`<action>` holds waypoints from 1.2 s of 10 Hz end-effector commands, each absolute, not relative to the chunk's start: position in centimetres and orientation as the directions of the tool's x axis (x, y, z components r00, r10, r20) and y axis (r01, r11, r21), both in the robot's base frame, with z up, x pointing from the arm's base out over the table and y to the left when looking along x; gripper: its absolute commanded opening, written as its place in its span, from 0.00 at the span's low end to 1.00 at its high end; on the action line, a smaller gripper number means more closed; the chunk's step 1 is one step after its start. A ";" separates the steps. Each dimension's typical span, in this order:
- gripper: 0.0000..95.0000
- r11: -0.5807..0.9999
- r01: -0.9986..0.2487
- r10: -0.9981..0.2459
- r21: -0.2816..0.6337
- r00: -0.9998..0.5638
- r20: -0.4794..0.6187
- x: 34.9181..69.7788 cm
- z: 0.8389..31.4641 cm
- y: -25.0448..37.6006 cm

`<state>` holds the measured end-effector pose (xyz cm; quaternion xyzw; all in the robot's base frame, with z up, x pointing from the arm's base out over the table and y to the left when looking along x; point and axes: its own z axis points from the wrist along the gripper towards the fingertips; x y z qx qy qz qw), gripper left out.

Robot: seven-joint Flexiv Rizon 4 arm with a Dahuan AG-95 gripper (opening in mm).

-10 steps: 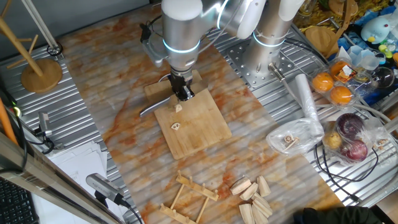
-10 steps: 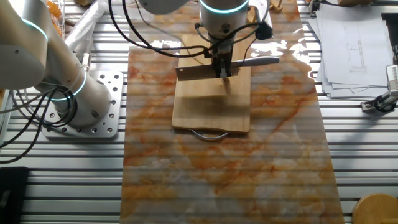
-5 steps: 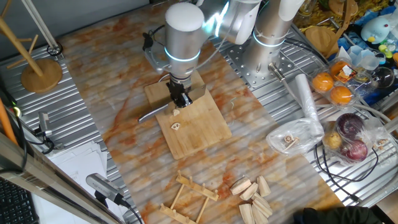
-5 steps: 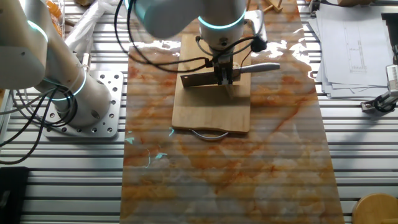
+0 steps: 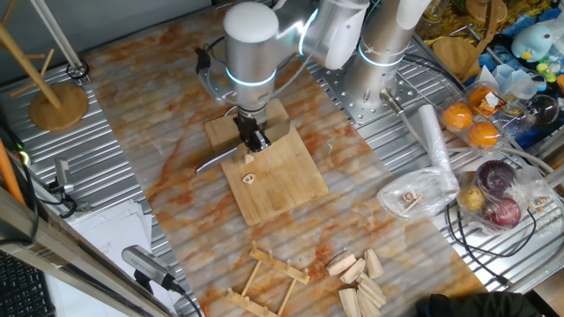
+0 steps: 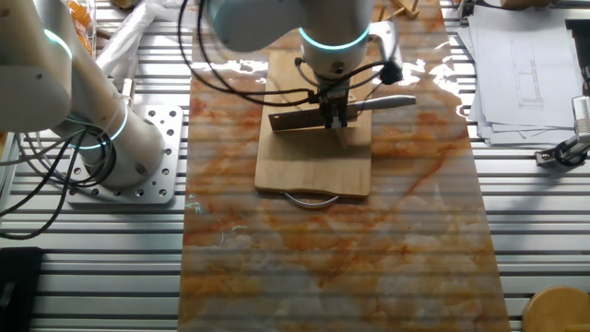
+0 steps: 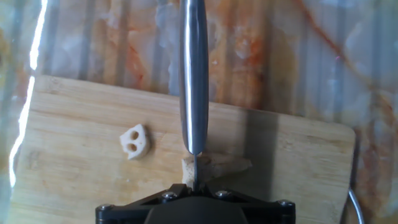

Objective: Slice the lotus root

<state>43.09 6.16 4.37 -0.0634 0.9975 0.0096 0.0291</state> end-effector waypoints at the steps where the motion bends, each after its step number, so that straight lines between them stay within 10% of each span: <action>1: 0.00 0.990 -0.142 -0.143 -0.017 -0.988 -0.058 43.3 4.3 5.7; 12: 0.00 0.975 -0.223 -0.223 -0.009 -0.974 0.047 43.5 5.1 6.0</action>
